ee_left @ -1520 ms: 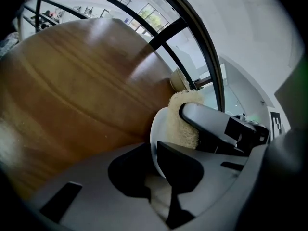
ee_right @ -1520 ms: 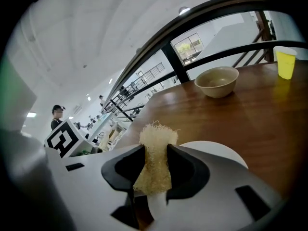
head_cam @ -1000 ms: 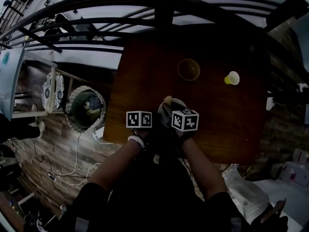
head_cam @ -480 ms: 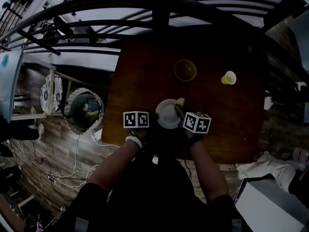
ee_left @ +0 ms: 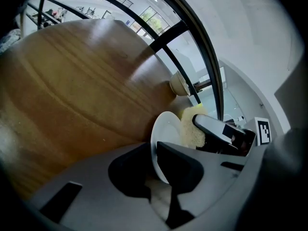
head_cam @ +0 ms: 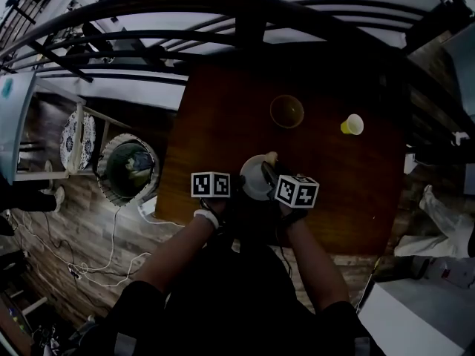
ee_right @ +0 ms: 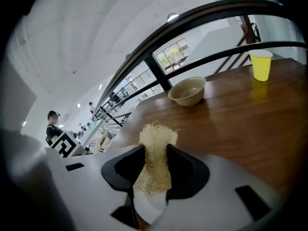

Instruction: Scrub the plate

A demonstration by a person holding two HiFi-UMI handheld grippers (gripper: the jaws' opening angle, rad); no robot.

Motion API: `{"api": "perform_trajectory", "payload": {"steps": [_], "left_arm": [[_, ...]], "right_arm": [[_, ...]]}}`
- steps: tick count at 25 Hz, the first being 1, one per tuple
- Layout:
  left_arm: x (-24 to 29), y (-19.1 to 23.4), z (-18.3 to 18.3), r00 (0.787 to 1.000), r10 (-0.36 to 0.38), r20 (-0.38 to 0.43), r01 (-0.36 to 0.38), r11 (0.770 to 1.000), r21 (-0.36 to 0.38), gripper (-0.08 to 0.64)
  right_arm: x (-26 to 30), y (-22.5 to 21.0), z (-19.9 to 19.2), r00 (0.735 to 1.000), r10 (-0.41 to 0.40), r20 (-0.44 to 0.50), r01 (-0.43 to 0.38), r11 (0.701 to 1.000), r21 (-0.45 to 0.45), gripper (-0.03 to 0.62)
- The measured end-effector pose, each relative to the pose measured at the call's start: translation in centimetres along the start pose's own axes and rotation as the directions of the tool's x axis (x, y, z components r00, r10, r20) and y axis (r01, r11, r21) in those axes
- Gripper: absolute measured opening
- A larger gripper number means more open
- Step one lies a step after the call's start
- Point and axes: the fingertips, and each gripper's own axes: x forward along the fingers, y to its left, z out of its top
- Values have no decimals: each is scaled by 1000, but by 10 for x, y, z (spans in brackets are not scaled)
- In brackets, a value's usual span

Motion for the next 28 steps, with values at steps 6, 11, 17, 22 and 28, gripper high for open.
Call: {"api": "perform_trajectory", "payload": {"steps": [6, 11, 17, 22, 28], "left_arm": [[-1, 1, 2, 1000, -26, -5, 26, 1000, -4, 54], [-2, 5, 1, 998, -59, 8, 60, 998, -35, 48], [1, 6, 2, 999, -52, 14, 52, 998, -25, 48], [-2, 5, 0, 999, -45, 14, 45, 999, -16, 48], [0, 5, 0, 999, -36, 23, 37, 999, -17, 49]], "right_arm": [[30, 52, -11, 994, 94, -50, -97, 994, -58, 149], [47, 61, -27, 992, 104, -67, -106, 994, -28, 149], [39, 36, -26, 995, 75, -69, -75, 997, -3, 149], [21, 14, -30, 998, 32, -53, -31, 999, 29, 149], [-8, -22, -28, 999, -22, -32, 22, 1000, 15, 149]]}}
